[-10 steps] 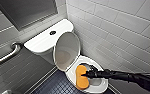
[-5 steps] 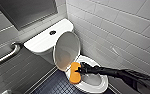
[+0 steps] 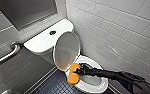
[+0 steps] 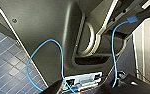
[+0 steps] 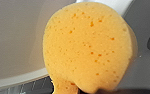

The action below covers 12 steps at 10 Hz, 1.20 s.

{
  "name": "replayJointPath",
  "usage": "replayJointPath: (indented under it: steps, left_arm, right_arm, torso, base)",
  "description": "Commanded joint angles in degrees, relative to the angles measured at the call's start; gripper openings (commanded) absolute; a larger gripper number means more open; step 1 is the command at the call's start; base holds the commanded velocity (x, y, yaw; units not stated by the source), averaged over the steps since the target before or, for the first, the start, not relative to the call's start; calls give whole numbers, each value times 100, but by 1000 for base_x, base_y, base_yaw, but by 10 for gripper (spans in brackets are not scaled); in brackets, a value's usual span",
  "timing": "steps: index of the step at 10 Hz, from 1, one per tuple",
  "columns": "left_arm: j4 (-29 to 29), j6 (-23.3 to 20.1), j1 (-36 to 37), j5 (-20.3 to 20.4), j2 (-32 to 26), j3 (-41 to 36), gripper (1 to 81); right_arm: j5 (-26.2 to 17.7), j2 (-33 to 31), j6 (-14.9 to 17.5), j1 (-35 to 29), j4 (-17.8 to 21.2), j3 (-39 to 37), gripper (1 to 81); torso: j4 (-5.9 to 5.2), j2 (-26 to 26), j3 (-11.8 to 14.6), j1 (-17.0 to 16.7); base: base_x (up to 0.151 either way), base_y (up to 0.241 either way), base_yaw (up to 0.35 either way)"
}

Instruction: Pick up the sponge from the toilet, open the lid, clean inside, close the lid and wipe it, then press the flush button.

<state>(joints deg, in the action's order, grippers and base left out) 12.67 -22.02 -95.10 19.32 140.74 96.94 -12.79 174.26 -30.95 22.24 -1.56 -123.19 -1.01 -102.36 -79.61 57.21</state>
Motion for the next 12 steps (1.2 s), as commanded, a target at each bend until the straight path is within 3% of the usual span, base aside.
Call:
replayJointPath:
  steps: [1,5,12]
  left_arm:
    - [-71,13,-260,-552,-142,-131,811]
    - [-89,13,-260,-552,-160,-140,811]
    - [-106,-22,-251,-552,-125,-158,811]
  right_arm:
    - [-514,-855,-25,-136,-152,1561,10]
    - [-505,-1689,-25,391,-152,2053,10]
    - [-356,-4073,-218,594,-143,3865,10]
  torso:
    - [0,0,0,0]
    - [0,0,0,0]
    - [0,0,0,0]
  base:
    - [0,0,0]
    - [0,0,0]
    - [0,0,0]
